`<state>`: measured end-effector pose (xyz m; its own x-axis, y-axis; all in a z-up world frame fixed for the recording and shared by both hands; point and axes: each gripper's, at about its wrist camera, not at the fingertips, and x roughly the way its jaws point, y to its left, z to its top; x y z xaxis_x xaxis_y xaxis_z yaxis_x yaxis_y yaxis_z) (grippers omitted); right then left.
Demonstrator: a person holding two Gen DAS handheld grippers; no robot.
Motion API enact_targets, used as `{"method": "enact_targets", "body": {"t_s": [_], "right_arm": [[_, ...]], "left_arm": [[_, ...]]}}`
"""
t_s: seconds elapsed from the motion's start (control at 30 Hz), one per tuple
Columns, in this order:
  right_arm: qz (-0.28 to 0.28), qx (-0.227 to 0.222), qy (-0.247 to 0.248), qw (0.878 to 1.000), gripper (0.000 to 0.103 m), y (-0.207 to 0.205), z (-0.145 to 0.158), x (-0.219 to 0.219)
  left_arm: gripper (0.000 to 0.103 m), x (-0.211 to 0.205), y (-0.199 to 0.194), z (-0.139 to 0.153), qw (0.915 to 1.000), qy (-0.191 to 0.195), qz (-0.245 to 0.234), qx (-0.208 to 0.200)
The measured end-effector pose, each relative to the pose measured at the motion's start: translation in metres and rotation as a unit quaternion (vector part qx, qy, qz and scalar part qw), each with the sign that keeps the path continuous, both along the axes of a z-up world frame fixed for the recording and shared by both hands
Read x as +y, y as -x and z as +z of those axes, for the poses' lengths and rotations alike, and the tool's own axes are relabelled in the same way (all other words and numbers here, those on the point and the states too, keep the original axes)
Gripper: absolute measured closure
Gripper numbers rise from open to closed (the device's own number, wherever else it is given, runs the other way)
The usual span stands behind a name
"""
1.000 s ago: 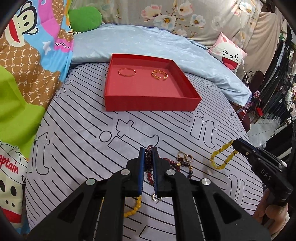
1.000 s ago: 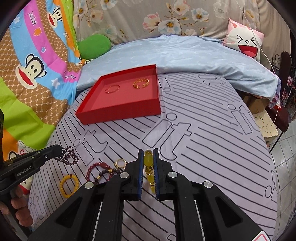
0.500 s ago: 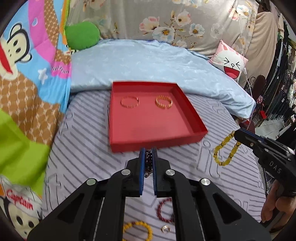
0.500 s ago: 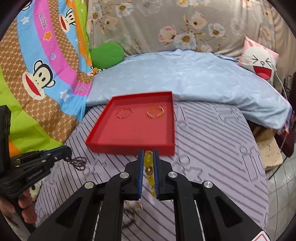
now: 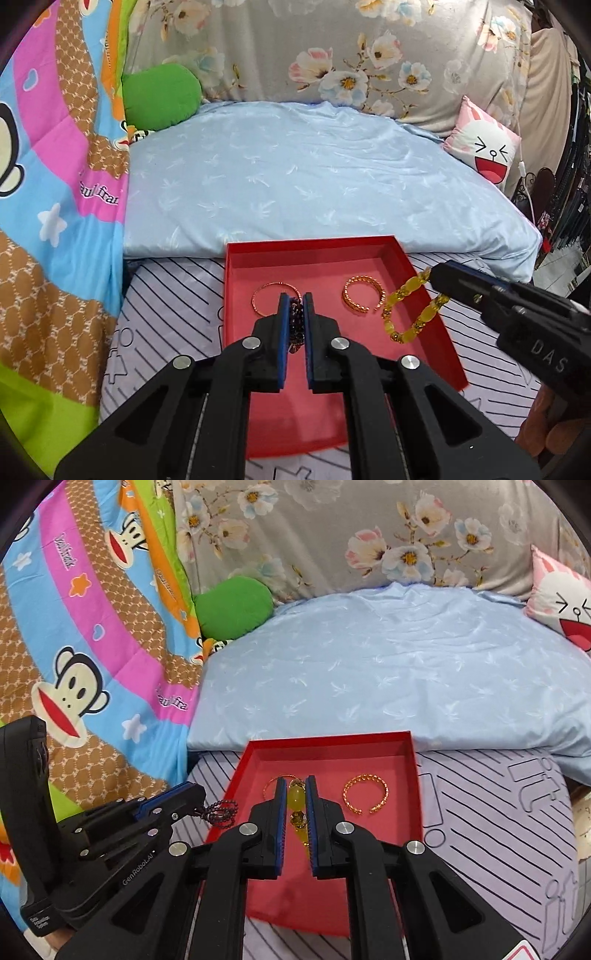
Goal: Organize jewelry
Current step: 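Carry both bracelets into the red tray and open both tools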
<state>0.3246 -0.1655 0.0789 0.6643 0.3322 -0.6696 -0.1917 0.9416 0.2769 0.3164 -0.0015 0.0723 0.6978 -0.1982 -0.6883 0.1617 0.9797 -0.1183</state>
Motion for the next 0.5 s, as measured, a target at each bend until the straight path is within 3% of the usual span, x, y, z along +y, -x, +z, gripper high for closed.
{"method": "enact_targets", "body": {"t_s": [0.23,0.5], "right_arm": [[-0.024,0.068,0.016,0.997,0.094,-0.026,-0.067,-0.017],[-0.046,0.068,0.057,0.995,0.093,-0.019,-0.082,-0.028]], "left_arm": [[0.096,-0.007,-0.027,-0.050,0.9991,-0.006,-0.007,0.042],[0.093,-0.009,-0.024,-0.078,0.9981,-0.031,0.002,0.053]]}}
